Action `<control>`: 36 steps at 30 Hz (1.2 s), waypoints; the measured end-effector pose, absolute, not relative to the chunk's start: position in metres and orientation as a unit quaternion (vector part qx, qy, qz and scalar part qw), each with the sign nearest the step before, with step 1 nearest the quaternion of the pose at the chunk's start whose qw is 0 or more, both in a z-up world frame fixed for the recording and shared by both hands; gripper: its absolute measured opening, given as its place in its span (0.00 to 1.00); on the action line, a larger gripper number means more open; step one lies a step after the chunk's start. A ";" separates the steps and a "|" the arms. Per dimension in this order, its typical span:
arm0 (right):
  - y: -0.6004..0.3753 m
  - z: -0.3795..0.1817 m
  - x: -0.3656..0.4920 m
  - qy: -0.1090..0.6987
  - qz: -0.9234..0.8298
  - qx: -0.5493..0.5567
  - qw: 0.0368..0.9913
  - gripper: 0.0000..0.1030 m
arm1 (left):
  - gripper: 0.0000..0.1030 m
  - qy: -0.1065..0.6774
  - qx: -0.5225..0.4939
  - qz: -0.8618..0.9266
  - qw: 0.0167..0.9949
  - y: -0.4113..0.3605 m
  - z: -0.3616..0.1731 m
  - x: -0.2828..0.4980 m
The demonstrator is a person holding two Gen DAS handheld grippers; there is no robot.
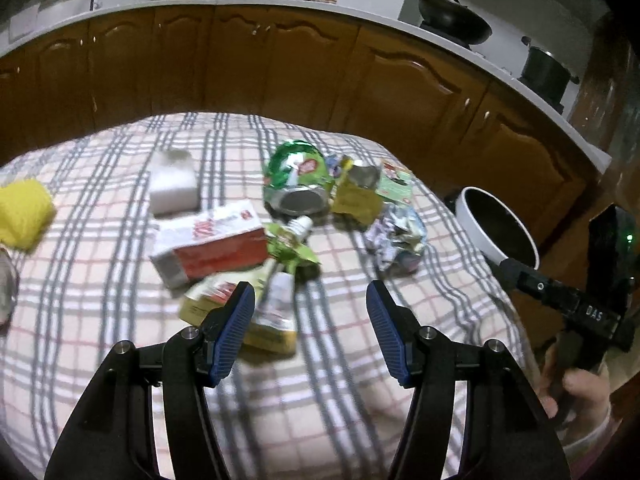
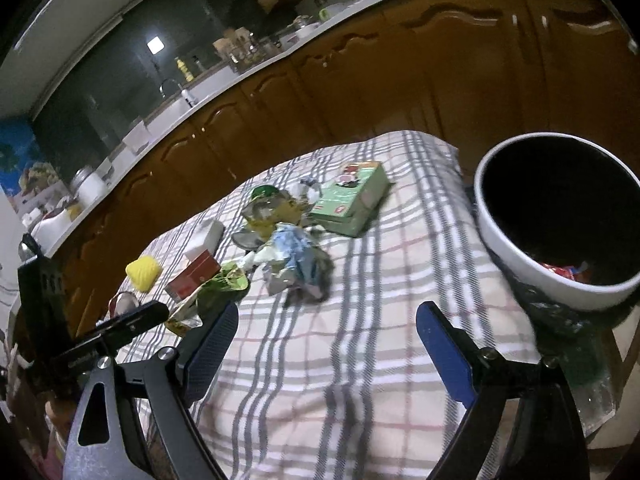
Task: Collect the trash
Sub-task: 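Grasp the yellow-green drink pouch with the left tool while the right tool grasps the blue wrapper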
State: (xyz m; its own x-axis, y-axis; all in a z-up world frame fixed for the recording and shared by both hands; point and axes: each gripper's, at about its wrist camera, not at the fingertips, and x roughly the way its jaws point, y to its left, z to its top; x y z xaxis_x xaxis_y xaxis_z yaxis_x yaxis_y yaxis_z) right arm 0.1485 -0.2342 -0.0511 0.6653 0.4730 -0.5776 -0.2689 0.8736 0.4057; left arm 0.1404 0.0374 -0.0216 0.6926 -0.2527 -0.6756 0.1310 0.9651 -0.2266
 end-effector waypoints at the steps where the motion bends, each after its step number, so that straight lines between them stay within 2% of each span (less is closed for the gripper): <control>1: -0.231 -0.051 0.150 0.354 0.209 0.142 0.901 0.89 | 0.57 0.380 -0.075 -0.104 0.916 0.039 -0.021 0.143; 16: -0.189 -0.062 0.195 0.377 0.234 0.123 0.888 0.88 | 0.57 0.434 0.027 -0.086 0.896 0.020 -0.050 0.182; 17: -0.186 -0.064 0.199 0.379 0.234 0.122 0.887 0.88 | 0.56 0.437 0.028 -0.082 0.895 0.020 -0.053 0.184; 20: -0.181 -0.071 0.209 0.387 0.232 0.123 0.884 0.84 | 0.42 0.442 0.033 -0.073 0.894 0.022 -0.058 0.190; 21: -0.180 -0.074 0.213 0.391 0.234 0.125 0.881 0.80 | 0.32 0.440 0.035 -0.070 0.894 0.022 -0.059 0.191; 23: -0.177 -0.078 0.217 0.397 0.235 0.127 0.878 0.70 | 0.25 0.437 0.030 -0.074 0.896 0.024 -0.058 0.192; 24: -0.176 -0.079 0.218 0.398 0.236 0.126 0.877 0.60 | 0.23 0.435 0.029 -0.074 0.897 0.024 -0.056 0.191; 25: -0.175 -0.081 0.218 0.400 0.237 0.126 0.876 0.45 | 0.21 0.433 0.032 -0.073 0.898 0.023 -0.055 0.190; 26: -0.175 -0.082 0.218 0.403 0.236 0.124 0.876 0.39 | 0.19 0.431 0.034 -0.074 0.898 0.023 -0.054 0.189; 28: -0.177 -0.080 0.213 0.399 0.235 0.119 0.878 0.34 | 0.18 0.430 0.030 -0.079 0.899 0.022 -0.051 0.185; 36: -0.206 -0.057 0.177 0.368 0.233 0.120 0.892 0.32 | 0.16 0.411 -0.038 -0.154 0.898 0.007 -0.024 0.162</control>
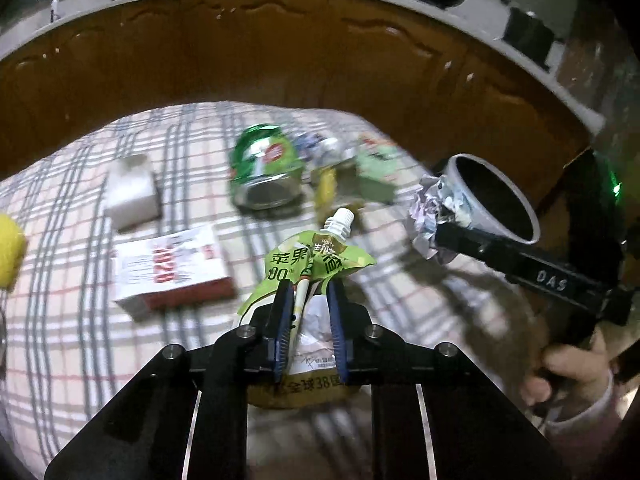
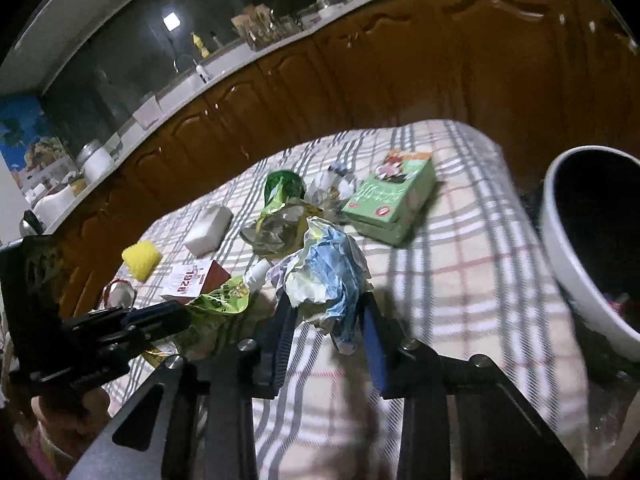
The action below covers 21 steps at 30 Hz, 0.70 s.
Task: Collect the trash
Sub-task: 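Grasp the yellow-green drink pouch with the left tool while the right tool grasps the blue wrapper, then move both items over the bin and open both tools to drop them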
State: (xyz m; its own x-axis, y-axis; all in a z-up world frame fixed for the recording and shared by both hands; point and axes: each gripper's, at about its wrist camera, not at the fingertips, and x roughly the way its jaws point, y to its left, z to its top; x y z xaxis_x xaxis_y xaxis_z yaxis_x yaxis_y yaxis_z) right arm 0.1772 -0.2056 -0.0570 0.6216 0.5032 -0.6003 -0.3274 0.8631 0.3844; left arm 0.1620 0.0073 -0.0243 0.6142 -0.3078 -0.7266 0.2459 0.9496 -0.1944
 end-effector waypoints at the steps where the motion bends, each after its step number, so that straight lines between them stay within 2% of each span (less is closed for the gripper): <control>1: -0.211 -0.054 0.173 0.363 0.229 0.121 0.895 0.32 | 0.16 0.408 -0.038 -0.159 0.898 0.003 -0.022 0.160; 21: -0.315 -0.035 0.129 0.331 0.149 0.150 0.920 0.32 | 0.15 0.385 -0.024 -0.238 0.891 -0.092 -0.005 0.160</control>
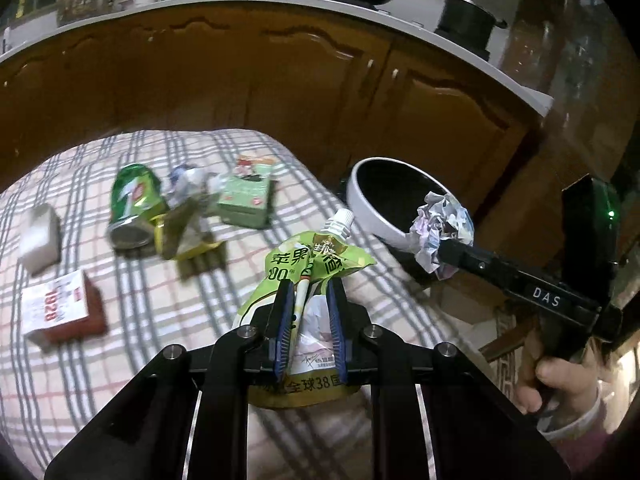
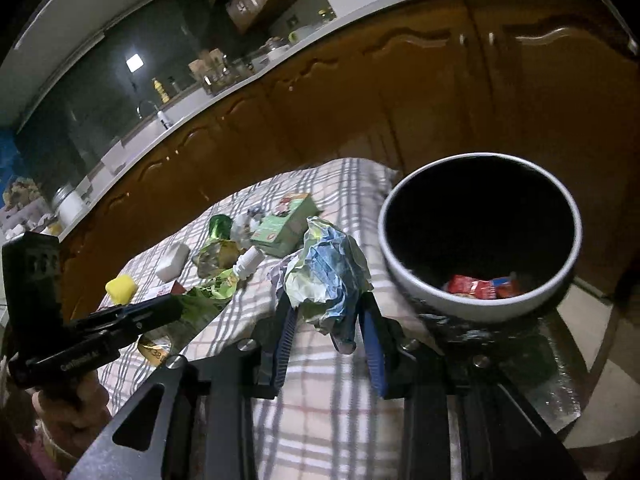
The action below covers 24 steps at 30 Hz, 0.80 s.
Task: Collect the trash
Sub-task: 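Move both items over the bin and open both tools to drop them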
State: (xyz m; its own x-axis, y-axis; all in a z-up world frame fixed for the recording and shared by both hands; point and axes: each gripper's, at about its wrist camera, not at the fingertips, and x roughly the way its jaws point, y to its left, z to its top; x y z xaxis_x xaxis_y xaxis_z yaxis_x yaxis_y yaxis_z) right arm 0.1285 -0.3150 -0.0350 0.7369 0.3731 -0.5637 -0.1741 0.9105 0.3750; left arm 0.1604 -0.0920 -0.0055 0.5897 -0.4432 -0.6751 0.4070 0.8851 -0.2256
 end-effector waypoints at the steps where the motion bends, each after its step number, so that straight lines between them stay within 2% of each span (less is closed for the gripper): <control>1: -0.319 -0.034 0.128 0.329 0.146 0.152 0.921 0.32 | 0.15 0.384 -0.021 -0.242 0.891 -0.097 -0.004 0.161; 24: -0.400 -0.031 0.141 0.313 0.069 0.168 0.932 0.32 | 0.15 0.364 0.027 -0.289 0.885 -0.196 0.016 0.195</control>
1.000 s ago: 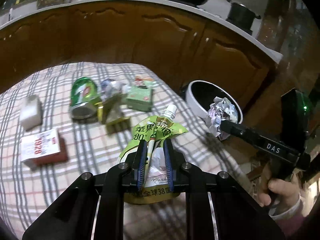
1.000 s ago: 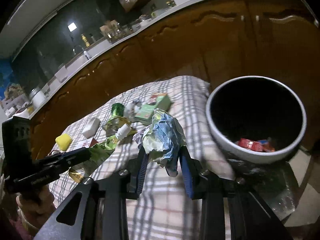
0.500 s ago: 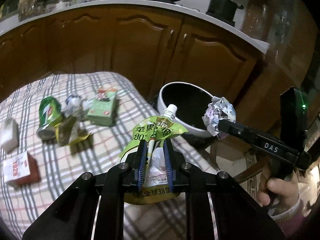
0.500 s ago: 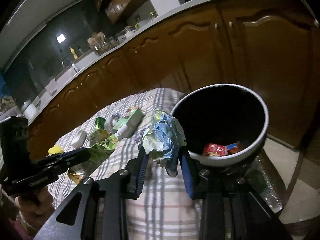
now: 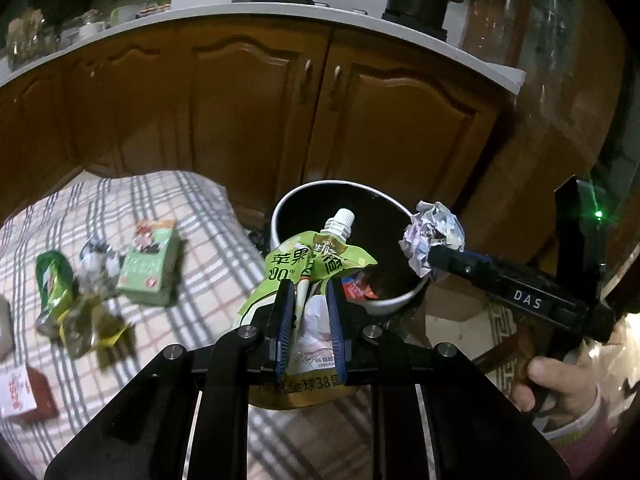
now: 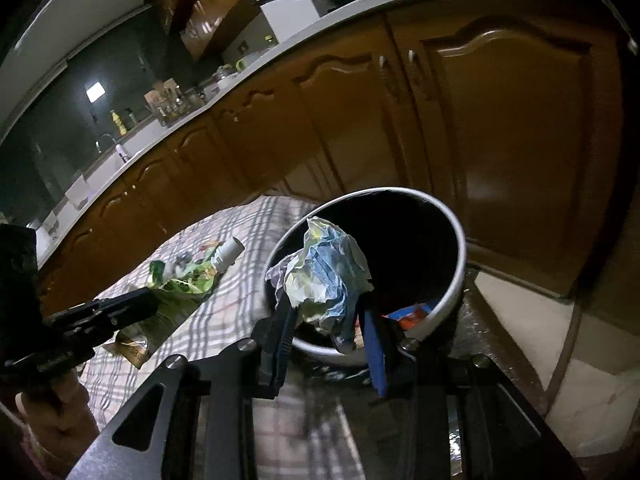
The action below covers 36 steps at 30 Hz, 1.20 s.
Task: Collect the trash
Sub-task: 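Move both items over the bin and open both tools to drop them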
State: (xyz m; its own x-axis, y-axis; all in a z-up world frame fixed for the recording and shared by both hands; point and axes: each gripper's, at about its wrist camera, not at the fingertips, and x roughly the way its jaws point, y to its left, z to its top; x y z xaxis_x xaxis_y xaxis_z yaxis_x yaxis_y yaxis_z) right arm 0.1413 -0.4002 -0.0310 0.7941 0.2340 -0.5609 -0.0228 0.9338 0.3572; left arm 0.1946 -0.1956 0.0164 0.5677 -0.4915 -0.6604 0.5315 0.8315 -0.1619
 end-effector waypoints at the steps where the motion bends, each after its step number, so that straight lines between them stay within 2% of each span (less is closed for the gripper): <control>1: -0.403 -0.031 0.143 0.313 0.066 0.169 0.932 0.32 | 0.15 0.364 0.031 -0.290 0.885 -0.201 0.017 0.197; 18: -0.427 -0.037 0.177 0.340 0.053 0.152 0.927 0.32 | 0.15 0.377 0.101 -0.294 0.873 -0.264 0.015 0.236; 30: -0.433 -0.045 0.193 0.361 0.047 0.141 0.921 0.34 | 0.16 0.396 0.111 -0.292 0.863 -0.280 0.001 0.250; 34: -0.432 -0.045 0.196 0.365 0.048 0.137 0.920 0.38 | 0.20 0.406 0.104 -0.289 0.861 -0.280 -0.001 0.256; 35: -0.432 -0.045 0.197 0.365 0.048 0.137 0.920 0.39 | 0.22 0.410 0.100 -0.287 0.860 -0.279 -0.002 0.257; 36: -0.432 -0.045 0.198 0.365 0.047 0.137 0.920 0.44 | 0.29 0.413 0.097 -0.286 0.859 -0.278 -0.002 0.258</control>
